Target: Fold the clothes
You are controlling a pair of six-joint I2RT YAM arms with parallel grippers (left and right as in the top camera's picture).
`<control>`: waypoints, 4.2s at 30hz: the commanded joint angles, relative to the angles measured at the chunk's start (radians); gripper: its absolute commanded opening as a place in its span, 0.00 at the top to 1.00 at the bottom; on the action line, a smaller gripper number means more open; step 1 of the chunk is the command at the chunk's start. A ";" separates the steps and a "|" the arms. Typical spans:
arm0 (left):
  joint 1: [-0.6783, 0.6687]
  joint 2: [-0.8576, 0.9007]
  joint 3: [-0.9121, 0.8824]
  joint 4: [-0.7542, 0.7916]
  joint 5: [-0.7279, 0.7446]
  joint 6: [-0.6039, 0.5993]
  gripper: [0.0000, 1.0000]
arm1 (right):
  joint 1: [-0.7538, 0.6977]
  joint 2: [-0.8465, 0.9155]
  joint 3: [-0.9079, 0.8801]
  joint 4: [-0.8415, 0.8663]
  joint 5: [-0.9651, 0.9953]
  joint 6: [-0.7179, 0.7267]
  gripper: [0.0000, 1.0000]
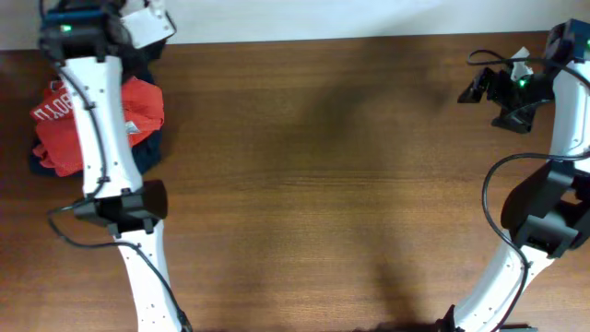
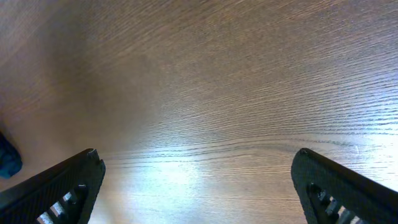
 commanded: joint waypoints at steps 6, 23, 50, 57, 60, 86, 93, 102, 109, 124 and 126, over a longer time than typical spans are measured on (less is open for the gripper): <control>0.197 -0.058 0.006 0.100 0.302 0.401 1.00 | 0.080 -0.011 0.018 -0.010 0.002 -0.006 0.01; 0.428 -0.058 0.006 -0.022 0.704 0.671 1.00 | 0.135 -0.011 0.018 -0.006 0.002 0.001 0.01; 0.451 0.008 -0.208 0.140 0.592 0.652 1.00 | 0.135 -0.011 0.018 -0.052 0.002 0.001 0.01; 0.437 0.008 -0.224 -0.065 0.592 0.652 1.00 | 0.135 -0.011 0.018 -0.051 0.002 0.001 0.01; 0.437 0.008 -0.224 -0.147 0.592 0.653 0.98 | 0.135 -0.011 0.018 -0.051 0.002 0.001 0.01; 0.439 -0.080 -0.187 -0.098 0.865 0.120 0.00 | 0.135 -0.031 0.106 -0.045 0.007 -0.053 0.11; 0.391 -0.211 -0.185 -0.006 0.882 -0.510 0.00 | 0.136 -0.111 0.458 -0.122 0.053 -0.168 0.01; 0.164 -0.377 -0.184 0.016 0.780 -0.754 0.00 | 0.136 -0.224 0.737 -0.267 0.114 -0.167 0.01; -0.032 -0.406 -0.184 0.006 0.719 -0.840 0.00 | 0.135 -0.318 0.749 -0.299 0.114 -0.153 0.01; -0.146 -0.406 -0.192 -0.010 0.600 -0.840 0.00 | 0.135 -0.329 0.749 -0.298 0.114 -0.153 0.01; -0.146 -0.406 -0.192 -0.010 0.600 -0.840 0.00 | 0.135 -0.329 0.749 -0.298 0.114 -0.153 0.01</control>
